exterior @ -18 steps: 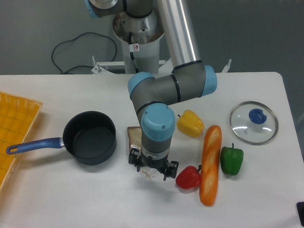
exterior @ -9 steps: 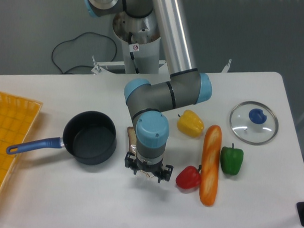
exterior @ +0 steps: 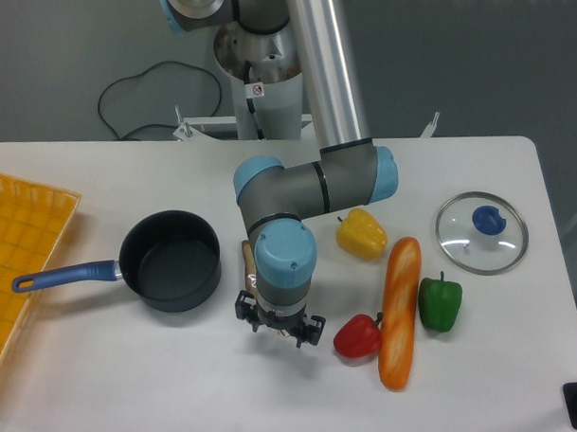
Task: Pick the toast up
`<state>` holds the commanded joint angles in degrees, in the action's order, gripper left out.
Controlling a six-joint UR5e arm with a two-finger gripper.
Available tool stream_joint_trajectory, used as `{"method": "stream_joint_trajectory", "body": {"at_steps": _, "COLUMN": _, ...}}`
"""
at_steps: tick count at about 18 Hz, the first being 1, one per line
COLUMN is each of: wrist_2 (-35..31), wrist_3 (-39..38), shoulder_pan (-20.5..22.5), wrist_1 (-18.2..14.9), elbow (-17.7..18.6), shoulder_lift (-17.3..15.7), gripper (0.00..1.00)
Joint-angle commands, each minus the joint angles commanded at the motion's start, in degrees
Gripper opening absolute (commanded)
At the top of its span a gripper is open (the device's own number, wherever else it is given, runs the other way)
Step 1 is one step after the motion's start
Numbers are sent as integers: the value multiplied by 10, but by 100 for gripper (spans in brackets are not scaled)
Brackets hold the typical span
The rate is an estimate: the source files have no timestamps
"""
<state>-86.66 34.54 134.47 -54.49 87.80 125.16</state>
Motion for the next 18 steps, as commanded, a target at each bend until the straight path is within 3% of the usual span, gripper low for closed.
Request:
{"method": "stream_joint_trajectory", "body": {"at_steps": 12, "wrist_2": -1, "wrist_3": 3, "shoulder_pan": -1, "wrist_1": 1, "elbow": -1, "shoulder_lift": 8, "gripper": 73}}
{"method": "stream_joint_trajectory", "body": {"at_steps": 18, "wrist_2": -1, "wrist_3": 4, "shoulder_pan": -1, "wrist_1": 1, "elbow": -1, "shoulder_lift": 11, "gripper": 60}}
